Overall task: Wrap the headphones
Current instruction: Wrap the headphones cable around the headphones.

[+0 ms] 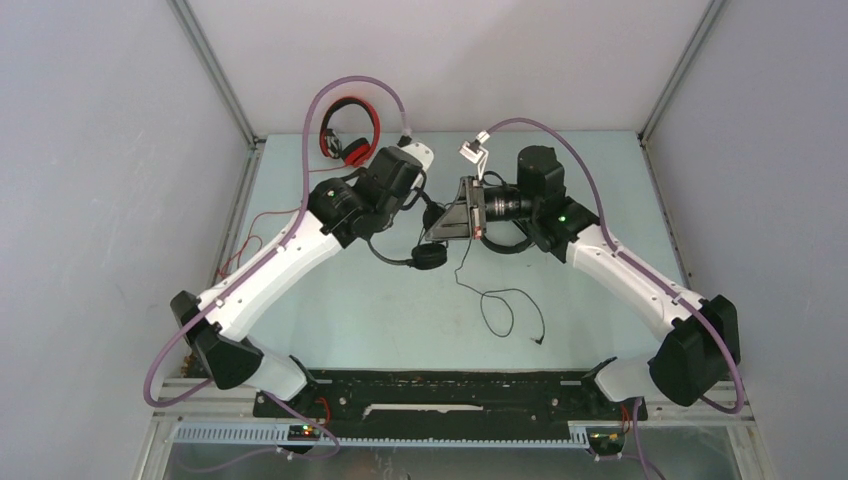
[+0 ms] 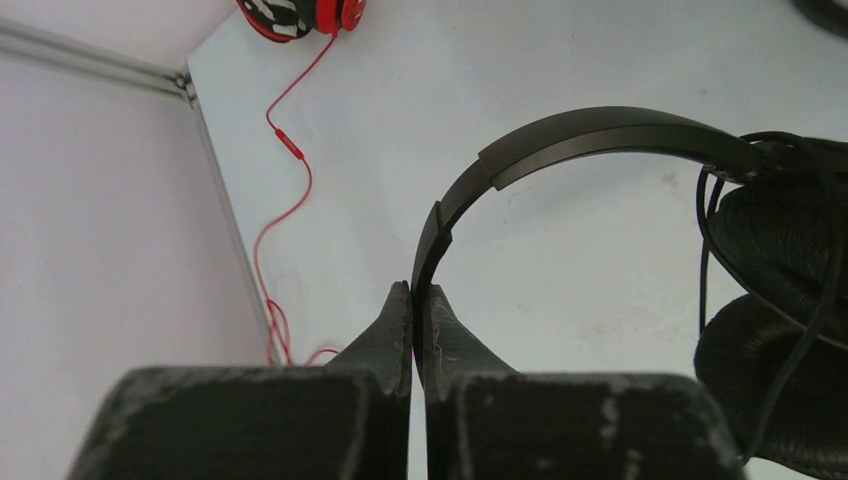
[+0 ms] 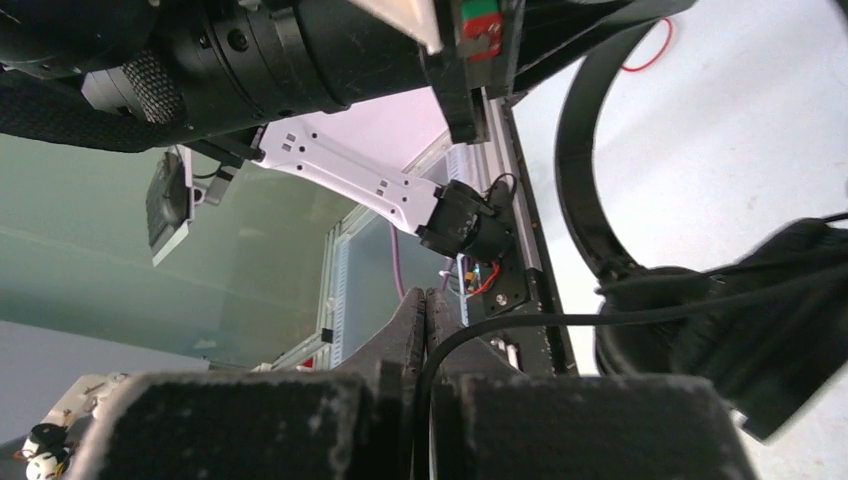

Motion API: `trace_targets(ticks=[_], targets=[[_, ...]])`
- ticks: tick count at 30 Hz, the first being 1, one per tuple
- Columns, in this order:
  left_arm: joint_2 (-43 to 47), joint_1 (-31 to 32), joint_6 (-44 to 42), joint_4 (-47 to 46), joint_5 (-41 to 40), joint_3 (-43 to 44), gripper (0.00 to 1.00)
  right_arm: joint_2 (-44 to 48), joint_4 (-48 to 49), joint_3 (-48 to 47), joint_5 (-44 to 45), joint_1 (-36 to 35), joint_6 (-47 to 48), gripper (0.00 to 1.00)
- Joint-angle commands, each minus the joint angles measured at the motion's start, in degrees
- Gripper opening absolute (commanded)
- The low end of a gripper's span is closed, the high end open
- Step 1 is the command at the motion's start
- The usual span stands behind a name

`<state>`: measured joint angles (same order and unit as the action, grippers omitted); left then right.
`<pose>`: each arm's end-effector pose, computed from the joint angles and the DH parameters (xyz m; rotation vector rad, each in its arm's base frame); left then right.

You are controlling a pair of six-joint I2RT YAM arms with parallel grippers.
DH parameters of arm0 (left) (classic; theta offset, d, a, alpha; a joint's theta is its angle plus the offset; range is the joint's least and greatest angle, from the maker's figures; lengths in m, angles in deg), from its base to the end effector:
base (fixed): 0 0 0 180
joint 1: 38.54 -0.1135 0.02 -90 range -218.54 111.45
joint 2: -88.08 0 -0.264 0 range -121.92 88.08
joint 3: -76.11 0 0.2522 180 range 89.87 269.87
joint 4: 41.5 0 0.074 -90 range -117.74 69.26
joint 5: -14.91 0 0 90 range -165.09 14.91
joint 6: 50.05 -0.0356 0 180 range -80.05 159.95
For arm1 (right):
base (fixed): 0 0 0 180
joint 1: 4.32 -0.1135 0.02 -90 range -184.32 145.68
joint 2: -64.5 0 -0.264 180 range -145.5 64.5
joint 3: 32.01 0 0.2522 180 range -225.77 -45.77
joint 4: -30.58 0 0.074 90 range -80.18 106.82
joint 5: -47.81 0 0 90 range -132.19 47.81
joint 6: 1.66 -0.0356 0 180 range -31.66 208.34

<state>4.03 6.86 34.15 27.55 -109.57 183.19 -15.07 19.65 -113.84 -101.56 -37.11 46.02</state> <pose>0.2225 -0.1970 0.4004 0.7052 2.1127 0.3430 0.2485 0.1965 0.3692 -0.7381 1.8906 1.7781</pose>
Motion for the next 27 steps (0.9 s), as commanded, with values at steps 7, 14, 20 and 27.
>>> trace_targets(ticks=[7,14,20,27], targets=[[0.62,-1.75,21.39,-1.79,-3.22,8.41,0.00,-2.09,-1.38,-2.42,6.57,-3.42,13.50,0.09],[2.75,-1.90,26.04,-3.76,-3.21,9.26,0.00,0.85,3.71,3.84,18.06,-5.00,16.81,0.12],[3.24,-2.22,27.16,-5.18,-4.82,9.54,0.00,3.91,3.81,4.83,25.20,-7.90,20.85,0.11],[4.72,-2.39,27.37,-8.61,-2.69,7.60,0.00,8.34,7.73,8.37,27.98,-11.69,26.87,0.09]])
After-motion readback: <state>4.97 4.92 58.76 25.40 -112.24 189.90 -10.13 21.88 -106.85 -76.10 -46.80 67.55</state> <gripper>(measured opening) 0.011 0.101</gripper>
